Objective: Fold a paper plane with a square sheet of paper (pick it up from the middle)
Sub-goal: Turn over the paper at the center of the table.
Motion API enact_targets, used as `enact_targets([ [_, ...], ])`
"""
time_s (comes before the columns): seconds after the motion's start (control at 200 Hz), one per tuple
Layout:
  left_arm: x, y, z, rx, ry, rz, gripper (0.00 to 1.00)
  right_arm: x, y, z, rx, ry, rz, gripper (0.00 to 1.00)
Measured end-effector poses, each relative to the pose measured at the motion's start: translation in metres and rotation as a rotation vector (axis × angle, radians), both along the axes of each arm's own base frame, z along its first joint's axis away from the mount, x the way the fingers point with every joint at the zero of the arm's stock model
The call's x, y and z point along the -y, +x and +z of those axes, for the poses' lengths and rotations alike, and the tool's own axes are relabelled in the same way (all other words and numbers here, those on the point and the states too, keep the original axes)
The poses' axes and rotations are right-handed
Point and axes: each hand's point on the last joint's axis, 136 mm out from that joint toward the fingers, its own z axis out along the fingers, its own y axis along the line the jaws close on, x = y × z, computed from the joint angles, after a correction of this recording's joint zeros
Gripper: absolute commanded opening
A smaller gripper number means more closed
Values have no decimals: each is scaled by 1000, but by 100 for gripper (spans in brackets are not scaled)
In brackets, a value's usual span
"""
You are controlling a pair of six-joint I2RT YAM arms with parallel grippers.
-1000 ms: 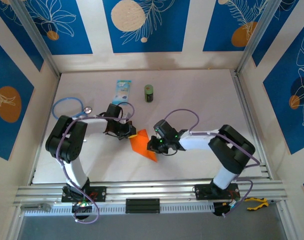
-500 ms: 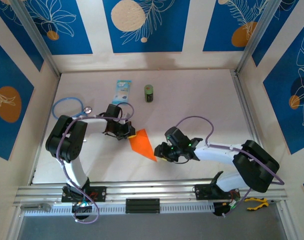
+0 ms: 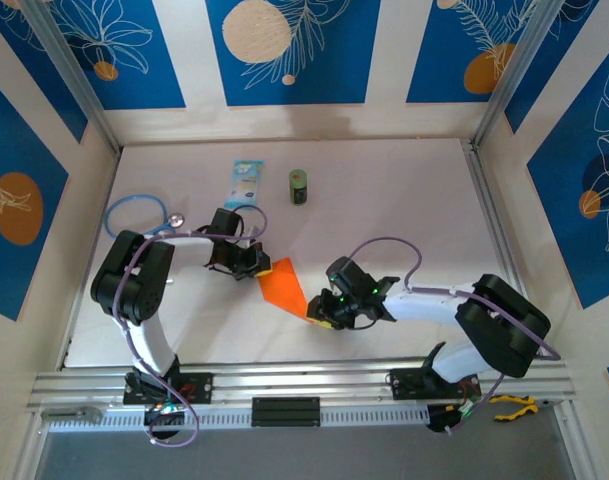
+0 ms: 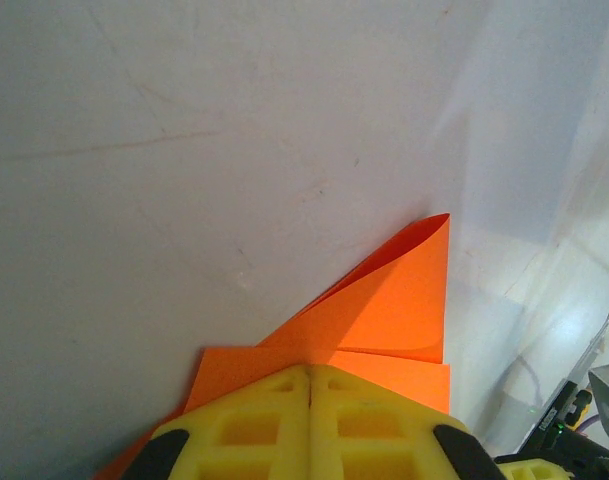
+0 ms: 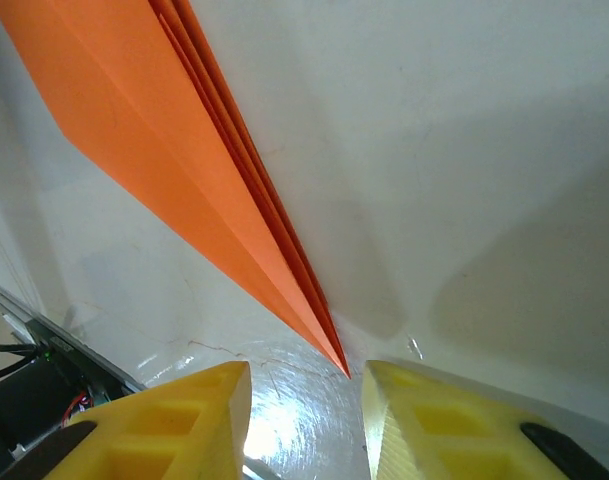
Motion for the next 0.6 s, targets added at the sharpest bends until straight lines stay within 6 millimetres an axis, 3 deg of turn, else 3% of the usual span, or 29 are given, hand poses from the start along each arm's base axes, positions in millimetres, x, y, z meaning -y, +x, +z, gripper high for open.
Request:
enact_targets([
  [0.6, 0, 0, 0, 3, -5, 0, 2, -8, 2, -5, -21, 27, -1, 28],
])
